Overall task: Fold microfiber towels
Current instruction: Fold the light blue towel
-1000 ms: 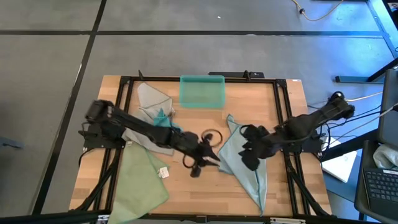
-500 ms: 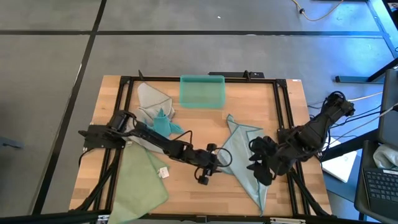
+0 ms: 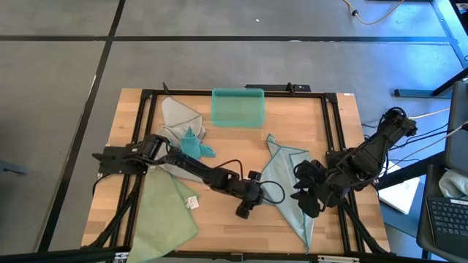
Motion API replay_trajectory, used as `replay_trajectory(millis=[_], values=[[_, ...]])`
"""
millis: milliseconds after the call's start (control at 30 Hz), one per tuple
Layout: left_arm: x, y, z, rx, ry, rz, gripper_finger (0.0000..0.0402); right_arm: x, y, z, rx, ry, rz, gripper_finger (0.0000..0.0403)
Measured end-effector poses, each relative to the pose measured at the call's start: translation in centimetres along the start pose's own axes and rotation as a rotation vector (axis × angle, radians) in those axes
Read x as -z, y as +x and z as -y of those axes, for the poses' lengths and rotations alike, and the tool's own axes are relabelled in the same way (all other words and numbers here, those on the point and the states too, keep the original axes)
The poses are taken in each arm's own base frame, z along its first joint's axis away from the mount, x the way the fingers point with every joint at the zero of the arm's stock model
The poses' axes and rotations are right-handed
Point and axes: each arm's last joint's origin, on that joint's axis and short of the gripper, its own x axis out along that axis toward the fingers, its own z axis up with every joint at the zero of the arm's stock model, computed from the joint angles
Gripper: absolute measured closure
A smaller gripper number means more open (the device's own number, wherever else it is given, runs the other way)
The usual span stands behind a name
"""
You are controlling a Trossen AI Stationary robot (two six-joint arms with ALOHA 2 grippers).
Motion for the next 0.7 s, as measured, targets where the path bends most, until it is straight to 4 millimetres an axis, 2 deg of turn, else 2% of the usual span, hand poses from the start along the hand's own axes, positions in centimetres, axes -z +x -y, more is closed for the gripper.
replay_trajectory(millis=[233,400,567,700], values=[[0.2,0.1,0.2,-0.087,0.013,-0.013,0.0210,-0.1,0.0,0.1,0.027,0.012,0.044,0.0213],[1.4,1.6,0.1,-0.074,0.010,-0.045,0.0211,-0.1,0.0,0.2,0.028,0.041,0.046,0.0213],[1.4,1.7,0.8,-0.067,0.016,-0.050,0.0211,-0.1,0.0,0.2,0.028,0.078,0.046,0.0213],[1.4,1.6,1.0,-0.143,0.016,-0.057,0.0211,-0.1,0.0,0.2,0.028,0.078,0.046,0.0213]])
